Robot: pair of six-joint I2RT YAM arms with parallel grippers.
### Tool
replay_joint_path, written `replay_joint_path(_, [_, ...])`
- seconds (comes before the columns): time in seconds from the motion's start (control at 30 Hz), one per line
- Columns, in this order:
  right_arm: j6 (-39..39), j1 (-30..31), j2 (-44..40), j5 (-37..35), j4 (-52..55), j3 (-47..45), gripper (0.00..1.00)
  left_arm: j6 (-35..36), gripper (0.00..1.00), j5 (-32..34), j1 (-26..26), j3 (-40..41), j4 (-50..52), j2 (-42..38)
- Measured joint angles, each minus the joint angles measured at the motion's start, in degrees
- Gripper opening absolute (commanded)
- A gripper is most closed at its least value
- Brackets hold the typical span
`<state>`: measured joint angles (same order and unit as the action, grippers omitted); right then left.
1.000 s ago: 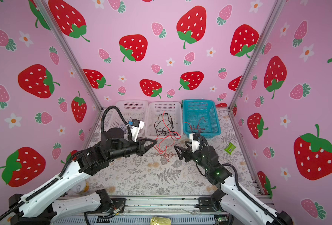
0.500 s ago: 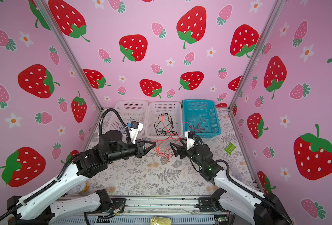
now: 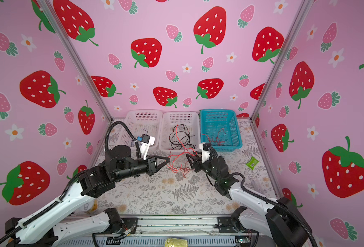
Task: Untangle and sort cables by color
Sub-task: Untie the cable.
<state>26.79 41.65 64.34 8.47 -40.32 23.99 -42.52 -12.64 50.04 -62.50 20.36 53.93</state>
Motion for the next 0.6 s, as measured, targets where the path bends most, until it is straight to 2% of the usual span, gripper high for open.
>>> replay_joint_path(0.1, [-0.2,0.0,0.0,-0.4,-0.5,0.0,0.15,0.0,0.0,0.2,0.0,0.9,0.2,-0.7])
replay_joint_path(0.23, [-0.3,0.0,-1.0,-1.3,0.1,0.0,0.0,0.2,0.0,1.2,0.0,1.7,0.9,-1.9])
replay_joint_path(0.4, [-0.1,0.2,-4.4,-3.1,2.3,0.0,0.0,1.0,0.0,2.5,-0.1,2.1,1.3,-2.5])
replay_joint_path(0.6, [-0.7,0.2,-11.4,-9.1,8.7,0.0,0.0,2.8,0.0,3.2,-1.2,2.2,3.8,-2.4])
